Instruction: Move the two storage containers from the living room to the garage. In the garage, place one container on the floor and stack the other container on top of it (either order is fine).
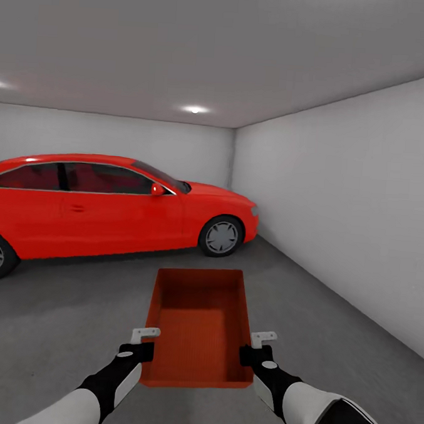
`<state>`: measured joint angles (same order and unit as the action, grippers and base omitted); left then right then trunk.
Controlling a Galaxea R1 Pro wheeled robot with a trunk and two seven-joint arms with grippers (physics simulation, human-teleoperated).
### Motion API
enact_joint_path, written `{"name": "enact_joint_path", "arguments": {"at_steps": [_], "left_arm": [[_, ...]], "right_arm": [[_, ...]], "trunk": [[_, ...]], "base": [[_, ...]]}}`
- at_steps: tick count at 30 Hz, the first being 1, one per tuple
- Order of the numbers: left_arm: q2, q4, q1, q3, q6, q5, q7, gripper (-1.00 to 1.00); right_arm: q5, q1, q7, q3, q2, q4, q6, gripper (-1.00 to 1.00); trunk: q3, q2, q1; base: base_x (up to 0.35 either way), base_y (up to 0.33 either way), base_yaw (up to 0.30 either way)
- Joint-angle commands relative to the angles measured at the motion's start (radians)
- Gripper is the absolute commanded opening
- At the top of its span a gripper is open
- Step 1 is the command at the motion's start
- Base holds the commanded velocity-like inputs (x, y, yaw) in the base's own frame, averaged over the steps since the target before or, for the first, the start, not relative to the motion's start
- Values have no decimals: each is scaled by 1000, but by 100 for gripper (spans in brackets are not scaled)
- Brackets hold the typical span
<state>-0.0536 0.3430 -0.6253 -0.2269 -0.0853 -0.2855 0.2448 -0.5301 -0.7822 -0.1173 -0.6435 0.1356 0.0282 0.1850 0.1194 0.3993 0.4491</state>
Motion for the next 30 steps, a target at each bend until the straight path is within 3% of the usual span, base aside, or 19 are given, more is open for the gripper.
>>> {"name": "enact_joint_path", "arguments": {"at_steps": [1, 30], "left_arm": [[4, 5, -1, 38, 24, 16, 62, -100], [3, 5, -1, 37, 24, 16, 62, -100]], "right_arm": [[1, 0, 53, 36, 0, 2, 2, -100], [1, 0, 54, 36, 0, 2, 2, -100]], "trunk": [[0, 1, 1], [0, 1, 1]], "base": [[321, 0, -250], [321, 0, -250]]}}
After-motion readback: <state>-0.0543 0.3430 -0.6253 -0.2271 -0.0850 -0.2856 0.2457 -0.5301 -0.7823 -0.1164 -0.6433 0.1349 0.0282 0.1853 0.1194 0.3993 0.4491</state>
